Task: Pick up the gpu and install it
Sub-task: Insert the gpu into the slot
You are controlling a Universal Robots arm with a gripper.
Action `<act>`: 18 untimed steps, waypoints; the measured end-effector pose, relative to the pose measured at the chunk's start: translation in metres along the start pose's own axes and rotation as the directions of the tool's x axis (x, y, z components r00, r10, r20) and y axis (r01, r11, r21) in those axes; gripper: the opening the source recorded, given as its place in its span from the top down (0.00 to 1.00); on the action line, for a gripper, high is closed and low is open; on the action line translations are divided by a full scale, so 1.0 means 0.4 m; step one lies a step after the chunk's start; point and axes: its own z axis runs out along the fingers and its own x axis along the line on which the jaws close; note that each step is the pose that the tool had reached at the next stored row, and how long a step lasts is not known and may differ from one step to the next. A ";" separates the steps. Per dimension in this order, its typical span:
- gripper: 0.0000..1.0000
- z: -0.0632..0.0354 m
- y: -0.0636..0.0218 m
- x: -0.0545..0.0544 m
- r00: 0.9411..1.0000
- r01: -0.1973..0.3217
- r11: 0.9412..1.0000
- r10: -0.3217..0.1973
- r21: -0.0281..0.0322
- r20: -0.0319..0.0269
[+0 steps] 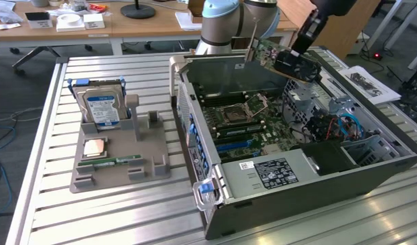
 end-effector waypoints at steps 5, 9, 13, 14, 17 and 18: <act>0.73 0.001 0.000 0.000 0.996 0.088 0.996 -0.088 -0.004 -0.016; 0.73 0.002 0.000 0.000 0.987 0.160 0.987 -0.160 -0.008 -0.029; 0.73 0.003 -0.001 0.000 0.972 0.230 0.973 -0.231 -0.013 -0.041; 0.73 0.004 -0.001 0.000 0.968 0.247 0.969 -0.248 -0.015 -0.044; 0.73 0.004 -0.001 0.000 0.953 0.298 0.954 -0.299 -0.019 -0.053; 0.73 0.005 -0.001 0.000 0.947 0.315 0.949 -0.316 -0.021 -0.056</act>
